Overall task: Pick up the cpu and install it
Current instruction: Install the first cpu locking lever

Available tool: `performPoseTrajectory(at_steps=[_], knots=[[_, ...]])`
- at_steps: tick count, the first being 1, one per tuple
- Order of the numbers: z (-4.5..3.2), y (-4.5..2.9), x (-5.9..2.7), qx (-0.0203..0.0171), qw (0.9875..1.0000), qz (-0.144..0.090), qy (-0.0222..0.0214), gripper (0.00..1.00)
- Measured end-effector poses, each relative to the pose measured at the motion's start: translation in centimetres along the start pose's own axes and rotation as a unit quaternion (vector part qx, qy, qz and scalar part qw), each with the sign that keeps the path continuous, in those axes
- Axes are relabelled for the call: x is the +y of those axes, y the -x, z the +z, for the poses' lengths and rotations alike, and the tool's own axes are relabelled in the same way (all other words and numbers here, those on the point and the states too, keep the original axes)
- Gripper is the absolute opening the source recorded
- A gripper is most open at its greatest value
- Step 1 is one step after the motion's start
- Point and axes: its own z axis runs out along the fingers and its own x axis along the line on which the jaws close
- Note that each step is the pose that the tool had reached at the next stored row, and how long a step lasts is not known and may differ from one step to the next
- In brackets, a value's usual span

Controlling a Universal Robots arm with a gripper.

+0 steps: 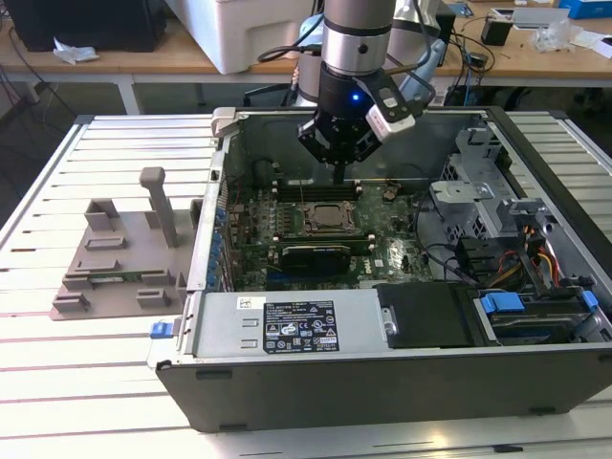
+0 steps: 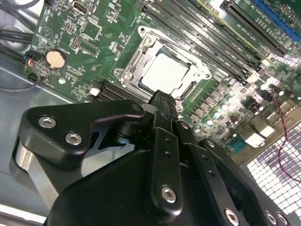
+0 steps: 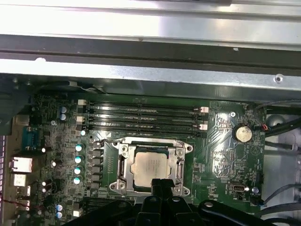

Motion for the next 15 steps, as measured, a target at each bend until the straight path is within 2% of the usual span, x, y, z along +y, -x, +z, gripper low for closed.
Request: performPoseTrajectory(at_steps=[12,15], knots=[[0.0,0.0,0.0,0.0004,0.9993,-0.038,-0.0008,0.11],[0.0,0.0,0.0,0.0006,0.999,-0.044,-0.0023,0.11]])
